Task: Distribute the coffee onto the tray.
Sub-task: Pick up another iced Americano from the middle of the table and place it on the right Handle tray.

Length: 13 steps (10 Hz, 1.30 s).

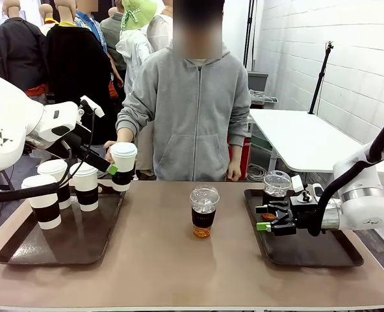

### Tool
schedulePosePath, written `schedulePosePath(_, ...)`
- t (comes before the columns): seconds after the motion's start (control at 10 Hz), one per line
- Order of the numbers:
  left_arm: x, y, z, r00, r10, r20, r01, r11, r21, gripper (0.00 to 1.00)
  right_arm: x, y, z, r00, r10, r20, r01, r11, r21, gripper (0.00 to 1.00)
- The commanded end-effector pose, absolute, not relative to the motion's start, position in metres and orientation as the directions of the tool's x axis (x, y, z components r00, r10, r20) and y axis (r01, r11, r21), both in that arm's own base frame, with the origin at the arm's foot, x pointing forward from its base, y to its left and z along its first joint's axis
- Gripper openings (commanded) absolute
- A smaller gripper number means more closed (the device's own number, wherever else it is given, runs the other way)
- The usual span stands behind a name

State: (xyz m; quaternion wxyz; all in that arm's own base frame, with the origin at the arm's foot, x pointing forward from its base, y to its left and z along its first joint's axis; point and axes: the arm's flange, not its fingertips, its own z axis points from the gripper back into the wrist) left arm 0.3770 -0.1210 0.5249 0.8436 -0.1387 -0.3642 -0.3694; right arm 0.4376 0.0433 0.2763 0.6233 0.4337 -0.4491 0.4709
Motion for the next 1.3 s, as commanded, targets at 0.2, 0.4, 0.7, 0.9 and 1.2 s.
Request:
schedulePosePath(0.2, 0.378, -0.119, 0.524, 0.463, -0.519, 0.719, 0.726, 0.687, 0.029, 1.00, 0.448, 0.076, 0.273, 0.135, 0.191, 0.972, -0.970, 0.224, 0.091, 1.00)
schedulePosePath(0.4, 0.378, -0.119, 0.524, 0.463, -0.519, 0.719, 0.726, 0.687, 0.029, 1.00, 0.450, 0.090, 0.271, 0.132, 0.192, 0.973, -0.970, 0.226, 0.087, 1.00)
schedulePosePath(0.7, 0.378, -0.119, 0.524, 0.463, -0.519, 0.719, 0.726, 0.687, 0.029, 1.00, 0.455, 0.111, 0.263, 0.131, 0.193, 0.972, -0.972, 0.220, 0.087, 1.00)
schedulePosePath(0.9, 0.378, -0.119, 0.524, 0.463, -0.519, 0.719, 0.726, 0.687, 0.029, 1.00, 0.460, 0.119, 0.258, 0.121, 0.191, 0.974, -0.974, 0.212, 0.080, 1.00)
schedulePosePath(1.2, 0.378, -0.119, 0.524, 0.463, -0.519, 0.719, 0.726, 0.687, 0.029, 1.00, 0.457, 0.114, 0.262, 0.147, 0.195, 0.970, -0.976, 0.186, 0.111, 1.00)
